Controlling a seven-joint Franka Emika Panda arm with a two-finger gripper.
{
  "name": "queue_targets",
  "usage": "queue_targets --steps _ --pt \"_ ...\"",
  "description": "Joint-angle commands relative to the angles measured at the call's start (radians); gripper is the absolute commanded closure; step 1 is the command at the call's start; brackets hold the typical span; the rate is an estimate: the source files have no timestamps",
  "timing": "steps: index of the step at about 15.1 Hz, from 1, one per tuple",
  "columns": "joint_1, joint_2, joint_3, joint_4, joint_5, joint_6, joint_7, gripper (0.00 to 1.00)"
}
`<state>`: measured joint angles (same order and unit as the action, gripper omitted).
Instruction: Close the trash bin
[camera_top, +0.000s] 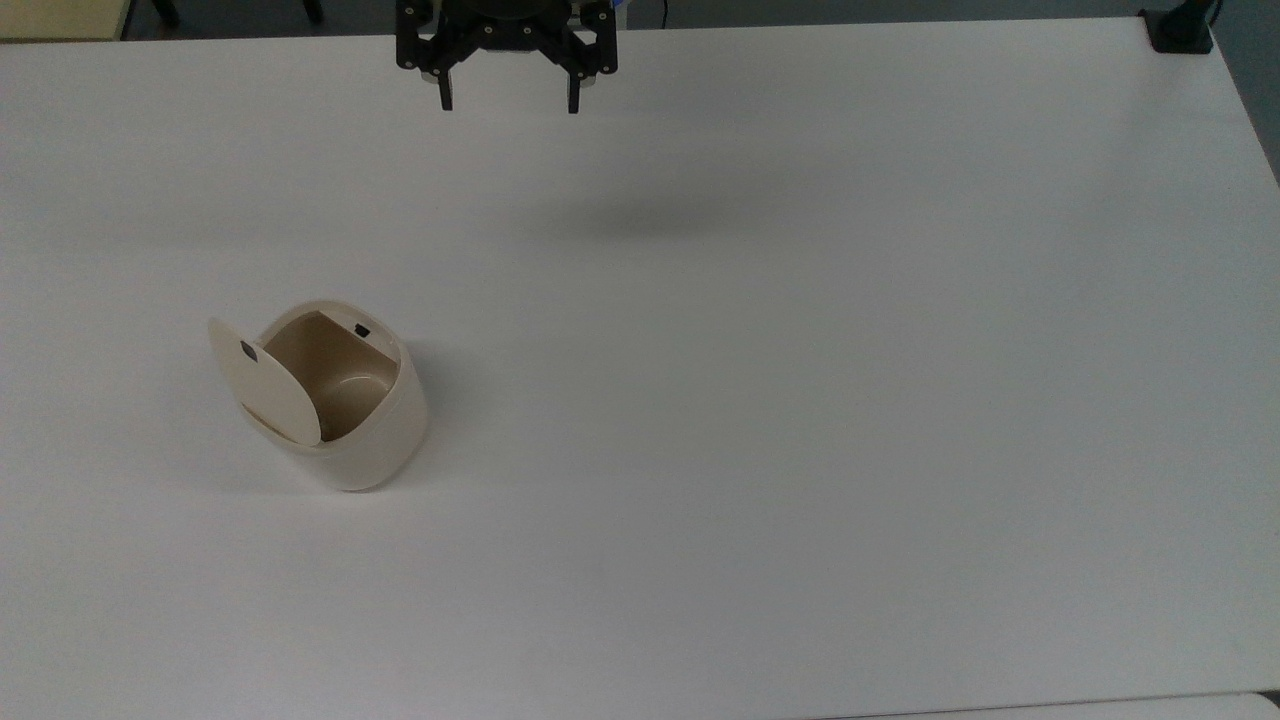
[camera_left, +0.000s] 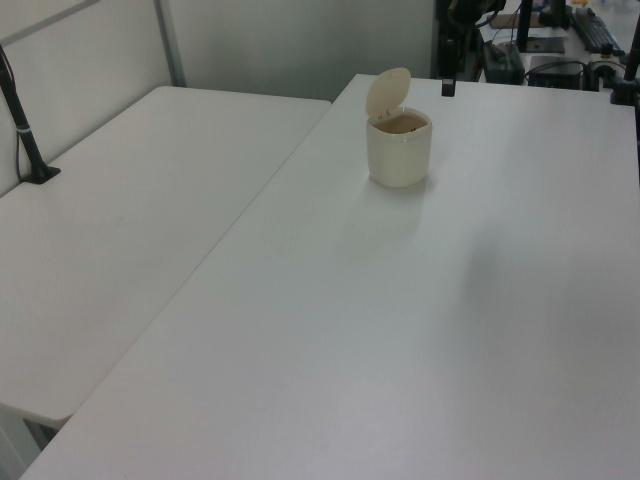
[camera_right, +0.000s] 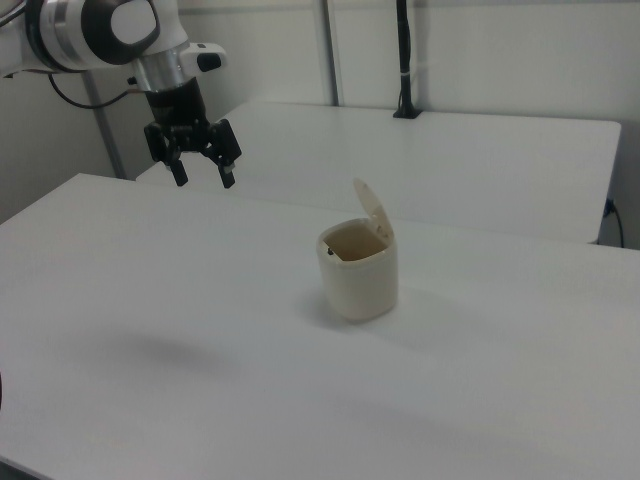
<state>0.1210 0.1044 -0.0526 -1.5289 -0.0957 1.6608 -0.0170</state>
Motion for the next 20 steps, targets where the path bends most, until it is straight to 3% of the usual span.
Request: queue_targets --steps 1,5,7,8,10,12,15,20 --pt "0.011 -0.031 -0.015 -0.027 0.007 -0.016 -0.018 0.00" --pt "0.011 -0.029 -0.015 -0.027 0.007 -0.015 -0.018 0.00" --pt "0.011 -0.028 -0.015 -0.028 0.007 -0.015 -0.020 0.08" --pt "0.011 -0.026 -0.015 -0.028 0.007 -0.016 -0.021 0.16" --pt "0.011 -0.025 -0.015 -0.028 0.007 -0.015 -0.044 0.49" --pt "0.008 -0.020 -0.016 -0.027 0.007 -0.012 -0.052 0.74" --pt "0.002 -0.015 -0.013 -0.027 0.007 -0.006 -0.052 1.00" --pt "0.002 -0.011 -0.013 -0.027 0.008 0.025 -0.035 1.00"
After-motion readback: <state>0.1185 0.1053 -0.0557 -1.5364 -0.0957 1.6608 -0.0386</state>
